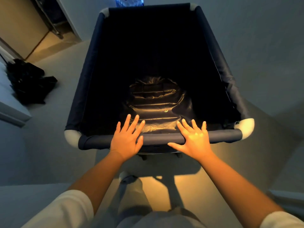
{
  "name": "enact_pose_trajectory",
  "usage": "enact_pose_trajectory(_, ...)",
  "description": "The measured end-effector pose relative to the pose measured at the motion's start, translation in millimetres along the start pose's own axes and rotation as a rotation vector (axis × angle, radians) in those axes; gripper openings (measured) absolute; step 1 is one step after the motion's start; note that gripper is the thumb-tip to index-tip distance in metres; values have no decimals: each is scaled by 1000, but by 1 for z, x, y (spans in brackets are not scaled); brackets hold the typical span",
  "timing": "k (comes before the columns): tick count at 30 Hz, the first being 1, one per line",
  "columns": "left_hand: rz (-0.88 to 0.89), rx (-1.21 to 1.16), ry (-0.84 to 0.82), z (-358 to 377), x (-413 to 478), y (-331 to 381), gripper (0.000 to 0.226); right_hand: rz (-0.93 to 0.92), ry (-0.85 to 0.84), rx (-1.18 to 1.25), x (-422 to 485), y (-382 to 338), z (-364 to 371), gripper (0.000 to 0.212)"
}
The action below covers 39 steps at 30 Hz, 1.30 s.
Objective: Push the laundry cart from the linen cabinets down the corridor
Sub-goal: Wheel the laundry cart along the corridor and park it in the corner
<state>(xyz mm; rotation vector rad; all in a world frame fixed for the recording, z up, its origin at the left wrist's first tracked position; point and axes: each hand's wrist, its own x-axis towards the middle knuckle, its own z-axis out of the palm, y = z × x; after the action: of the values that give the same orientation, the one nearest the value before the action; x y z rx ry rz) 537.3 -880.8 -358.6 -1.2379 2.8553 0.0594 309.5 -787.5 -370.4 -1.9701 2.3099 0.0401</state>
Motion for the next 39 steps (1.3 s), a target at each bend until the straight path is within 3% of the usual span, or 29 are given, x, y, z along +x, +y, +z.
enact_pose_trajectory(19,117,-93,8,-6,172,-229,52,212,-5,8,219,-116,-23,86)
enact_pose_trajectory(39,151,0,-32,-2,424,-255,57,209,20,6,437,10,-43,102)
